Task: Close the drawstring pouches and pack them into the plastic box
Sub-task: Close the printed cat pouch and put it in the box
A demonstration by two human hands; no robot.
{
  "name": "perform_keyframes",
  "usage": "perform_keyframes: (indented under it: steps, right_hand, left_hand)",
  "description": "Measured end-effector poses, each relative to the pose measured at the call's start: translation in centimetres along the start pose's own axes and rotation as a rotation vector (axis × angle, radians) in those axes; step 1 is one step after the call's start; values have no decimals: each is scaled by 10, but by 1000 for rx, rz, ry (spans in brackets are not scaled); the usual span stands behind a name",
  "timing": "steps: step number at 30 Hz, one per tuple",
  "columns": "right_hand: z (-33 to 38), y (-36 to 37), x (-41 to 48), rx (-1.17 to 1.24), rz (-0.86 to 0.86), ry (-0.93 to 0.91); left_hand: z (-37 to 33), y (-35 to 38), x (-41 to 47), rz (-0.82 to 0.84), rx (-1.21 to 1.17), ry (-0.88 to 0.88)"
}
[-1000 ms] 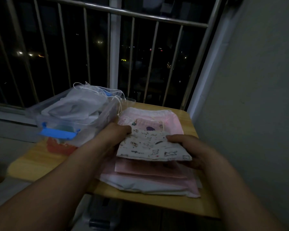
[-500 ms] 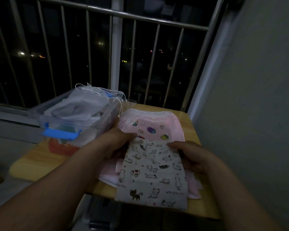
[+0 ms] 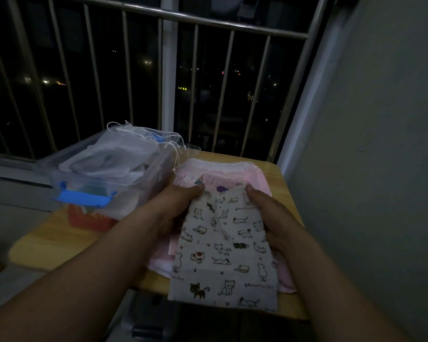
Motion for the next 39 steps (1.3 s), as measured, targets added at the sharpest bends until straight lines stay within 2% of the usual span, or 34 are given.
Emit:
perform_keyframes:
  steps: [8, 14, 18, 20, 33, 39]
  right_hand:
    - [8, -4, 1, 27, -62, -90]
    - [7, 0, 2, 100, -58, -106]
    - [7, 9, -7, 405, -38, -15]
    - [9, 10, -12, 476, -36, -16]
    - [1, 9, -14, 652, -132, -2]
    - [3, 6, -17, 715, -208, -62]
  left_hand:
    - [-8, 14, 4, 122, 22, 62]
    - [-14, 11, 2, 12, -12, 170]
    - [-12, 7, 3, -2, -221, 161]
    - [-9, 9, 4, 14, -325, 141]
    - [-1, 21, 5, 101, -611, 81]
    - [-2, 11, 8, 73, -692, 113]
Point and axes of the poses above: each hand's wrist, its own x-axis towards the middle knuckle, its own y-axis out of the palm, z = x × y, the point moved 7 cm from there along x, towards the middle knuckle, and after that the axes turned 10 degrees about z, right-handed, at the moved point
